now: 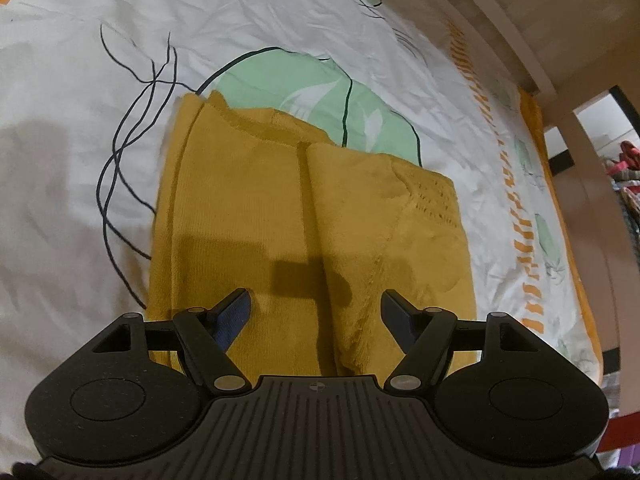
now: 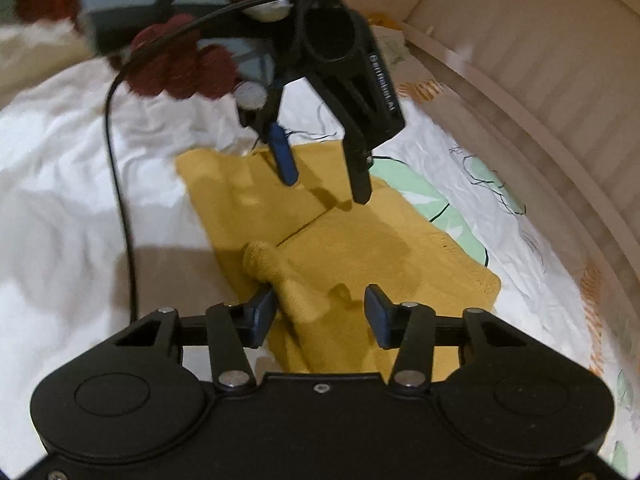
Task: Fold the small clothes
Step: 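Grasp the sweater's folded end with the right gripper and lift it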
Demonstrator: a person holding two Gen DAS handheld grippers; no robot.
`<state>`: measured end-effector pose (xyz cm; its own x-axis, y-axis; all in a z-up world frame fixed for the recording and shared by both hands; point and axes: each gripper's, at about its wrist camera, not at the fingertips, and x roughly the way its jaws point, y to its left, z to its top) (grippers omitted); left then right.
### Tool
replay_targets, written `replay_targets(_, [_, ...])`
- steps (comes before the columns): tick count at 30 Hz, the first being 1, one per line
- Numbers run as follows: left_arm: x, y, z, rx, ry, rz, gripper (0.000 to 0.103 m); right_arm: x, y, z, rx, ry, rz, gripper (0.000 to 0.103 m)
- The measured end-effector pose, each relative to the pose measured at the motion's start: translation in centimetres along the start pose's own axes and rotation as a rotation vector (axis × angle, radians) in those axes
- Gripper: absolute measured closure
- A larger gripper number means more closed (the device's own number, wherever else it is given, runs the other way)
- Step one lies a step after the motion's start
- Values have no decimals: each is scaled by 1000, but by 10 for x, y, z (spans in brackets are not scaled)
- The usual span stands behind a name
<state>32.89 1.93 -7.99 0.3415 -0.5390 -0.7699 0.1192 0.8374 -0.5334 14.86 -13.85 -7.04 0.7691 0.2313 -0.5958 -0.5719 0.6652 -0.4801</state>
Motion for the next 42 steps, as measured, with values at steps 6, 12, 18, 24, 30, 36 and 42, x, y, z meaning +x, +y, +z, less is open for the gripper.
replay_targets(6, [6,-1,8,-34,-16,-6,33,14,9,8,-51,1,-5,49])
replay_targets(12, [11,0,11,-43,-26,-13,33,-3,-25,-5,276,-35,36,93])
replay_targets(18, [18,-7,13,-54,-23,-60,33,-23,-64,-26,545,-74,36,93])
replay_targets(24, [30,-20,16,-60,8,-125,33,-30,-62,-28,584,-83,49,93])
replay_targets(30, [44,-26,22,-82,26,-144,66,-35,-57,-31,575,-88,61,93])
replay_targets(36, [31,-43,23,67,-29,-66,93,-34,-51,-24,571,-93,63,93])
replay_targets(42, [0,-57,36,177,-55,-63,93,-34,-42,1,563,-136,72,93])
